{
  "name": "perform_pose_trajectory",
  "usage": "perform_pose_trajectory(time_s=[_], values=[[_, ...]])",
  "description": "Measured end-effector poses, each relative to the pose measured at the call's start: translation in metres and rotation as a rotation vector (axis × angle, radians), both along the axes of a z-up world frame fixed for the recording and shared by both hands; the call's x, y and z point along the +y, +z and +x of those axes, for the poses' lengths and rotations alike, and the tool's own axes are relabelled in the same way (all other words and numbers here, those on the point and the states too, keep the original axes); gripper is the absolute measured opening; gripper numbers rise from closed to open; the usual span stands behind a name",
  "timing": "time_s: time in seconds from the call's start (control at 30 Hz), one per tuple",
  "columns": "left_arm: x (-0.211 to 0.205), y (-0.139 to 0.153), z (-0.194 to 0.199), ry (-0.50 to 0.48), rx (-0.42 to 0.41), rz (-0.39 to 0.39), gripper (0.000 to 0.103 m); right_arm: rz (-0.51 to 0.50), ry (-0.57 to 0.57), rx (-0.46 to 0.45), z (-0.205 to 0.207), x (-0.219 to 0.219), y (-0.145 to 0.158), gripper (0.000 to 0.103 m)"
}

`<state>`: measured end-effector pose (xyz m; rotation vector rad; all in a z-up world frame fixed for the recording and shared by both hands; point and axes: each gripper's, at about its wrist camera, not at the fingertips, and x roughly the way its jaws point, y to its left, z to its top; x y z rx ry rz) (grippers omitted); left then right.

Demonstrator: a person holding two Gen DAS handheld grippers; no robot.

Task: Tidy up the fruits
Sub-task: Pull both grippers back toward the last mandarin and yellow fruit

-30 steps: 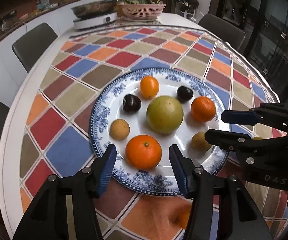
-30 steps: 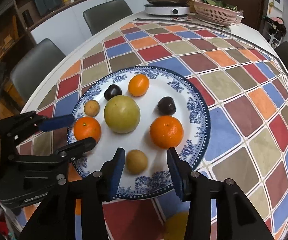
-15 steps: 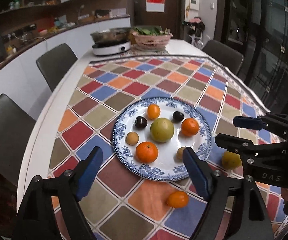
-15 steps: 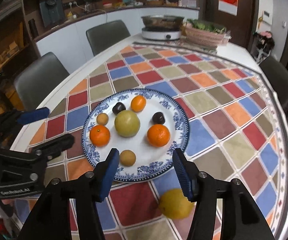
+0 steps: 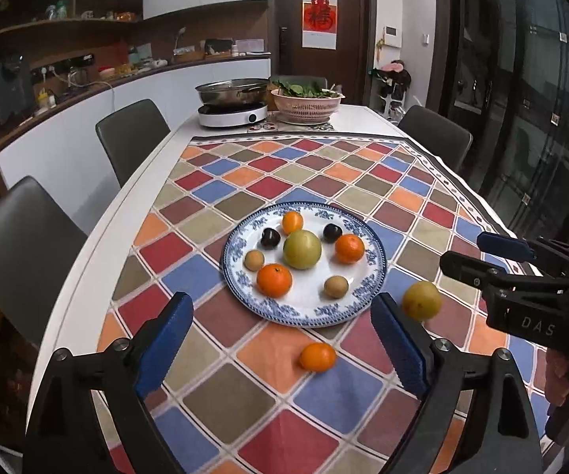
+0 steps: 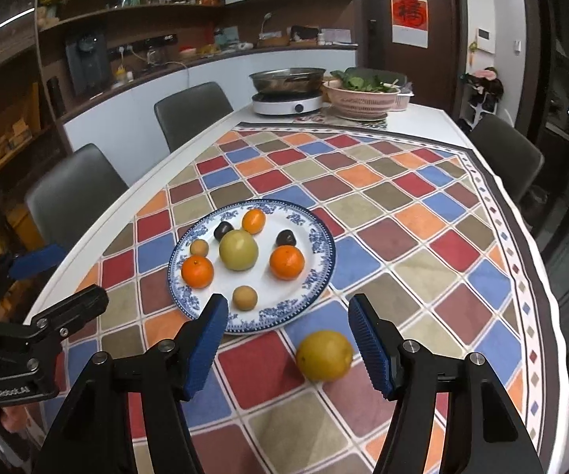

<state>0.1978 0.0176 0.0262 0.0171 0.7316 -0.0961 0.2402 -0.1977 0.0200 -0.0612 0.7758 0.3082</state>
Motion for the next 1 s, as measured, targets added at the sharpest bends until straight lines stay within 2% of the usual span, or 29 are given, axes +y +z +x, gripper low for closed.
perform_pose_trajectory(time_s=[0.2,0.33,1.0], values=[[-0.006,-0.012,-0.014,0.023,0.004,0.013,0.094,0.005,-0.052,-0.028,-0.023,-0.013,-0.003,0.064],[-0.009,-0.027,-0.015,0.018,0.034,0.009,0.094,-0.002,-0.073,-0.021,-0.028,-0.019,-0.014,0.064],[-0.022,-0.092,0.003,-0.051,0.096,0.047,0.093,-0.028,-0.083,0.099,-0.009,-0.031,-0.075,0.064]])
